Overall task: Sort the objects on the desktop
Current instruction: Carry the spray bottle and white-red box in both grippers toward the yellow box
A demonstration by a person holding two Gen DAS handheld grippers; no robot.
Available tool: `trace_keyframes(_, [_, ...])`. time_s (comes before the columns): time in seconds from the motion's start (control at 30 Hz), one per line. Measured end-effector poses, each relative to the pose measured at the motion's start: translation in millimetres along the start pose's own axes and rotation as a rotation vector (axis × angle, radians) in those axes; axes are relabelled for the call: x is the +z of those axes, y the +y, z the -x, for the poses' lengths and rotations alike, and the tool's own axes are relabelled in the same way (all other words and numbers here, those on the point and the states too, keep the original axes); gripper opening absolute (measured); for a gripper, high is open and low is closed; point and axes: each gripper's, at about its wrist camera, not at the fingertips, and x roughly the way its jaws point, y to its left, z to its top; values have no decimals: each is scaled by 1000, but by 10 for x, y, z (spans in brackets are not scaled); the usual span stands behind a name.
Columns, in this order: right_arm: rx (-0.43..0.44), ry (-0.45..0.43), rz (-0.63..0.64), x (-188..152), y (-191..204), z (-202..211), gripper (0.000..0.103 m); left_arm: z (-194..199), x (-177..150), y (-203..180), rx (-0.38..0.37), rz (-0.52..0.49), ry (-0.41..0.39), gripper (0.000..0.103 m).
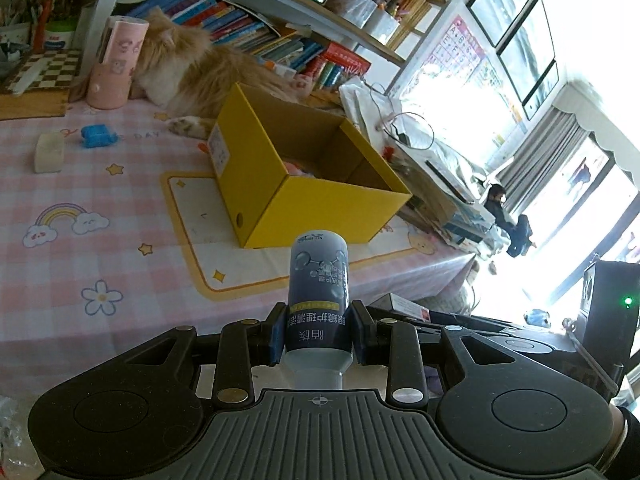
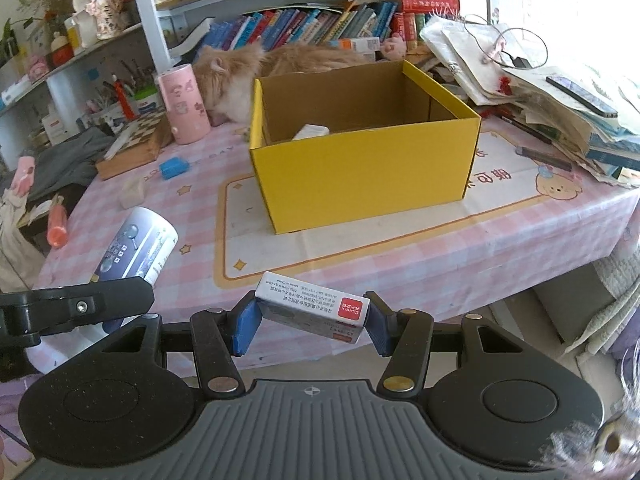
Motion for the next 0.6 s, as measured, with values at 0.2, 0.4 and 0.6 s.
trace_keyframes(0.2, [6,10,-5,88,-109,-86,52,-127,83,-42,6,-7,9,31])
trace_keyframes(0.4, [-2,14,-13,186,-261,-165,52,-324,192,-125,-5,-25,22,31])
trace_keyframes(0.6, [-19,4,-42,311,-479,-244,52,-556,357,-231,-17,-52,29,31])
